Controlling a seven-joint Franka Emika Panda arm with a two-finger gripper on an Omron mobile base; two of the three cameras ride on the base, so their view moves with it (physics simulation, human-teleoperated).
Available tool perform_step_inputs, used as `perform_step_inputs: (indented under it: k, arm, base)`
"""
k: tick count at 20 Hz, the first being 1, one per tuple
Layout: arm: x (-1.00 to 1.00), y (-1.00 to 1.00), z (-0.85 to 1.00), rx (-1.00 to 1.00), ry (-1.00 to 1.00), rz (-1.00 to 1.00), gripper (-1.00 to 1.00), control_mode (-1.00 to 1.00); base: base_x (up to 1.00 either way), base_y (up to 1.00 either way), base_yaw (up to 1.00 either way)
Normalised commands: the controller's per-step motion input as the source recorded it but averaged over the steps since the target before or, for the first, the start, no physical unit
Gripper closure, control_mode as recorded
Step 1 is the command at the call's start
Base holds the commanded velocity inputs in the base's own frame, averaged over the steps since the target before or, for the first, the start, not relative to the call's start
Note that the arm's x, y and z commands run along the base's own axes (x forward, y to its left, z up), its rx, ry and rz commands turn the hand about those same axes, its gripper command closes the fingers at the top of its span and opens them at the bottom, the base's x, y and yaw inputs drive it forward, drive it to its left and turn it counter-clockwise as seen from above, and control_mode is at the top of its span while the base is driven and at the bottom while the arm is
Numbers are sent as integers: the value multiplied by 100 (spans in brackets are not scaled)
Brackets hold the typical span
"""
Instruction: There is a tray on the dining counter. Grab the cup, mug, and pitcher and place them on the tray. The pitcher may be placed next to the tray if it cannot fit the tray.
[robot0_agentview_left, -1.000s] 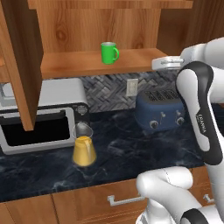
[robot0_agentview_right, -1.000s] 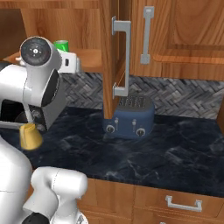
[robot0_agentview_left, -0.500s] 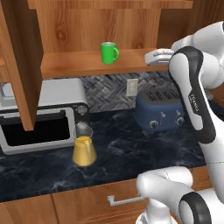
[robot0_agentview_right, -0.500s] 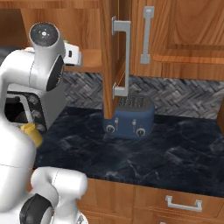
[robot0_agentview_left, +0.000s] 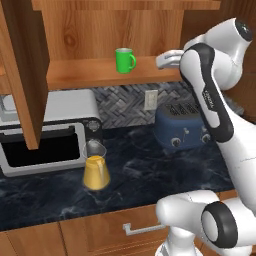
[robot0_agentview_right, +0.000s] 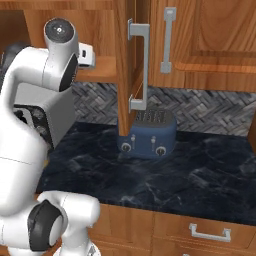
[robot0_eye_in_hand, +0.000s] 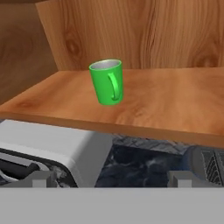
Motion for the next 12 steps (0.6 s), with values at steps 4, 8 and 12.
perform_step_inputs:
  k: [4, 8, 12]
  arm:
    - [59, 19, 0, 0, 0, 3, -100, -100]
    - [53, 19, 0, 0, 0, 4, -100, -100]
    - [41, 7, -1, 0, 0, 4, -100, -100]
  base:
    - [0, 0, 0]
    - [0, 0, 0]
    - [0, 0, 0]
